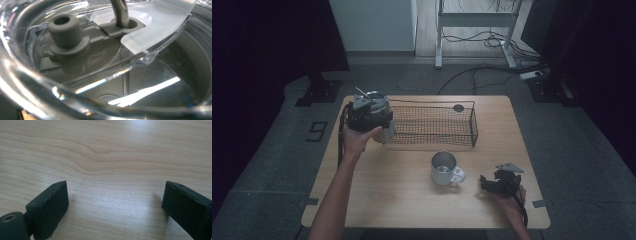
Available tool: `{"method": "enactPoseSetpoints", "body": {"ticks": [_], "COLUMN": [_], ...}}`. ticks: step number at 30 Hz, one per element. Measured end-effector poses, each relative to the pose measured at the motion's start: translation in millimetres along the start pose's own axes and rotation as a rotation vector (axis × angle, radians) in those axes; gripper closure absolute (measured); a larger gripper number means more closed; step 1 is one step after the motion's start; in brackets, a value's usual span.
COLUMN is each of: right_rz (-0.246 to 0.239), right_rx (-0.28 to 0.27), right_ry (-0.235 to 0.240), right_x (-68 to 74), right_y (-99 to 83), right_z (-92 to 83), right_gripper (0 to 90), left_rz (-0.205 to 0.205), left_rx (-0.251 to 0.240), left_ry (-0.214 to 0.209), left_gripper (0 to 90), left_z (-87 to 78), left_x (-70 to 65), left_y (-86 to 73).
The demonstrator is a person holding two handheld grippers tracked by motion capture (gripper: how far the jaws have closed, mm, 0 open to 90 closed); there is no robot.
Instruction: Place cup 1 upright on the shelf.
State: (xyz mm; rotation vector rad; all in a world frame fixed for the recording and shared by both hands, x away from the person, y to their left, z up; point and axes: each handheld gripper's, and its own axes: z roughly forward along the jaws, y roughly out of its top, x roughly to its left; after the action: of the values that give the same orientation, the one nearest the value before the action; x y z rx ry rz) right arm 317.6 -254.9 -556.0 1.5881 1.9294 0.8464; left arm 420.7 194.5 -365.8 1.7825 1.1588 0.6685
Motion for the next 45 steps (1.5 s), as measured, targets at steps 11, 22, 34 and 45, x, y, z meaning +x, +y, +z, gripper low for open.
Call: {"method": "enactPoseSetpoints", "body": {"ticks": [11,22,34,45], "right_rz": [0.000,0.000,0.000,0.001], "right_rx": [0.000,0.000,0.000,0.001], "right_ry": [0.000,0.000,0.000,0.001], "right_x": [0.0,0.0,0.0,0.1], "right_y": [0.0,0.0,0.0,-0.1], "right_z": [0.0,0.0,-0.1,-0.1], "right_gripper": [6.4,6.3,6.4,6.4], "left_rz": [-0.009,0.005,-0.010,-0.005], "left_rx": [0.002,0.004,-0.004,0.003], "left_ry": [-0.015,-0.019,-0.032,-0.029], "left_gripper": [4.2,4.2,4.1,4.2], "left_z": [9.9,21.5,35.7,48.8], "left_x": [-6.1,-9.9,-13.2,-15.5], "left_y": [4.5,11.4,17.8,24.2]}}
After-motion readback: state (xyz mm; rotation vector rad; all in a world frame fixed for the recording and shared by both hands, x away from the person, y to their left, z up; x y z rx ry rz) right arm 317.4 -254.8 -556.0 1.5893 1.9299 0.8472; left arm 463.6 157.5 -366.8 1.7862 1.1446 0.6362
